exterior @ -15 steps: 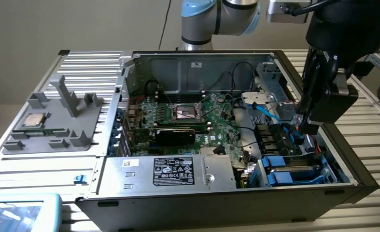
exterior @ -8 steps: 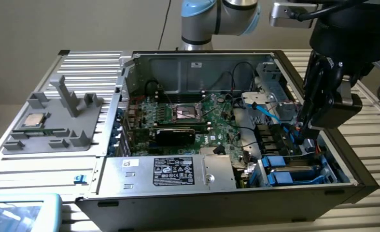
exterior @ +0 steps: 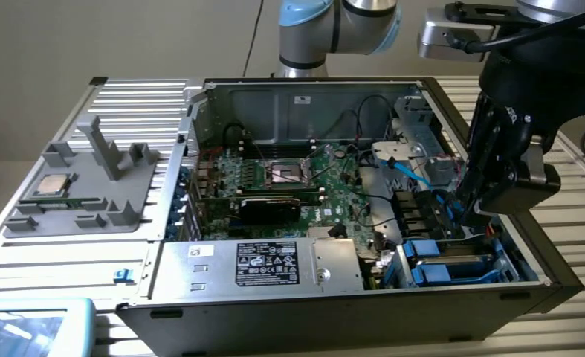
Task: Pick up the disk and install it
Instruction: 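Insert the first disk wire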
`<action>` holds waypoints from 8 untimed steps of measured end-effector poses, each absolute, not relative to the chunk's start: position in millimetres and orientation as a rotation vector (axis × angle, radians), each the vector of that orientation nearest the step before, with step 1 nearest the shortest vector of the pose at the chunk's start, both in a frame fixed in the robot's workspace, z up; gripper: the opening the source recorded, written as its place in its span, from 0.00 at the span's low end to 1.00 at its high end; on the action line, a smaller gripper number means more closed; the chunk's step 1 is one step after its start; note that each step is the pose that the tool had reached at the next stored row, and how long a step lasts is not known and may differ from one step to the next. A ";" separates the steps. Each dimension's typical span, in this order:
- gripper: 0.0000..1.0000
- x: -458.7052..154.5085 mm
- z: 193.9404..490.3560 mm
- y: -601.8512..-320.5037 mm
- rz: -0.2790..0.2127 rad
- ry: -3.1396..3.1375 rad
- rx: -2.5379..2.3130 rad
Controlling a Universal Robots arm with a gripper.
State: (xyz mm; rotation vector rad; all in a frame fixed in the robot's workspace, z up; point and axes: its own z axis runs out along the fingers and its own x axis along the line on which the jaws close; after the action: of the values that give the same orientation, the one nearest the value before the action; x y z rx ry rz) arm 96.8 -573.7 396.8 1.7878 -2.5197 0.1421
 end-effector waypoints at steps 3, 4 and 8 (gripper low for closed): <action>0.41 97.1 394.1 -577.7 0.134 -2.513 1.791; 0.41 97.2 393.2 -579.1 0.132 -2.510 1.792; 0.41 97.6 388.9 -584.3 0.120 -2.497 1.796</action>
State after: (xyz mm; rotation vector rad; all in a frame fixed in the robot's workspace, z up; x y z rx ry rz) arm 97.6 -584.3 388.9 1.7963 -2.4965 0.1203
